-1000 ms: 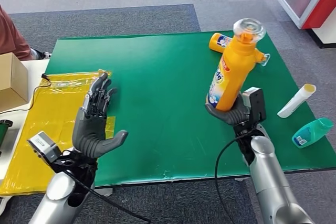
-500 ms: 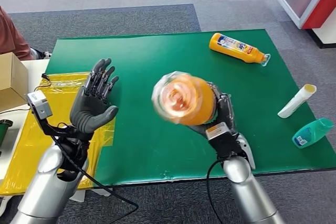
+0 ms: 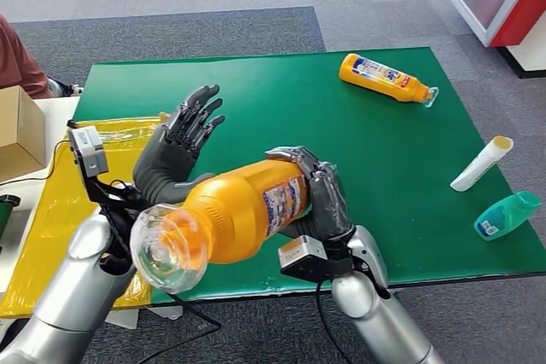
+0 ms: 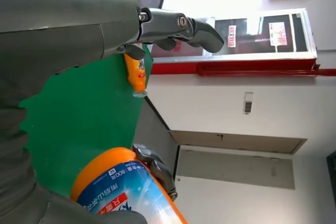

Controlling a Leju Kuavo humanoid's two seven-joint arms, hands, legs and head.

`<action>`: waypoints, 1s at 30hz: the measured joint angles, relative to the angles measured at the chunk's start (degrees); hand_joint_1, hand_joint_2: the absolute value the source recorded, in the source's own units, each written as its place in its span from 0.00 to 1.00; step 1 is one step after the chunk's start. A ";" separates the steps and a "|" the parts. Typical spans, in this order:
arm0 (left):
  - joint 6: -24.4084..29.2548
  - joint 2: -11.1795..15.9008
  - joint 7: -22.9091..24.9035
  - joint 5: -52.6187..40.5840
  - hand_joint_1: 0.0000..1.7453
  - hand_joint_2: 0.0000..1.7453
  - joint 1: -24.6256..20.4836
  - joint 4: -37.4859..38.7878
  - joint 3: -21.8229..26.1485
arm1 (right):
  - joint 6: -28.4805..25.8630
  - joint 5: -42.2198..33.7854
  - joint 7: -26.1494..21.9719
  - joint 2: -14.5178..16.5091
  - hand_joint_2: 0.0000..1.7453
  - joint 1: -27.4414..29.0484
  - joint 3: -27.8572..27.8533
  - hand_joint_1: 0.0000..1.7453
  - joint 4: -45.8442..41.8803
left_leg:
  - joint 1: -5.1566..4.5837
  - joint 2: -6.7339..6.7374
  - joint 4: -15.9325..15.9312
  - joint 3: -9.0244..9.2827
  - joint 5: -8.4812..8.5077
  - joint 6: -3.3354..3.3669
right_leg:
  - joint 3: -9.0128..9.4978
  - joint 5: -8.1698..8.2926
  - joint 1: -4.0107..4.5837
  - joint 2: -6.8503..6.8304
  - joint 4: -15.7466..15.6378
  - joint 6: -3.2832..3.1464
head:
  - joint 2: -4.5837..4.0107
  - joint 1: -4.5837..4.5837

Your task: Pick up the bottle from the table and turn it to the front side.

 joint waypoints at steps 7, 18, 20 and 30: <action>-1.48 0.75 0.55 -0.92 0.00 1.00 -1.45 0.78 -1.65 | -0.13 0.20 0.57 0.00 1.00 -0.73 0.90 1.00 0.22 | 0.00 0.00 0.00 0.00 0.00 0.00 | -0.01 0.00 0.00 0.00 0.00 0.00 | 0.00 0.00; -5.09 3.86 -0.58 -6.17 0.00 1.00 -3.14 1.52 -6.58 | 0.03 0.52 2.66 -0.19 1.00 -3.93 -0.46 1.00 3.24 | 0.00 0.00 0.00 0.01 0.01 -0.01 | 0.01 0.04 0.00 0.00 0.00 -0.04 | 0.00 0.00; -5.11 4.77 -1.32 -7.73 0.00 1.00 -2.19 1.19 -6.85 | 0.04 0.75 2.81 -0.25 1.00 -4.02 -1.22 1.00 3.67 | 0.00 0.00 0.00 0.01 0.01 -0.01 | 0.00 0.03 0.00 0.00 0.00 -0.04 | 0.00 0.00; -3.42 7.88 -6.68 -16.40 0.00 1.00 5.85 -3.35 -5.44 | 0.92 1.63 3.73 -0.37 1.00 -4.08 -4.85 1.00 5.10 | 0.00 0.00 0.00 -0.02 -0.01 -0.01 | -0.01 -0.02 0.00 -0.01 0.00 -0.01 | 0.00 0.00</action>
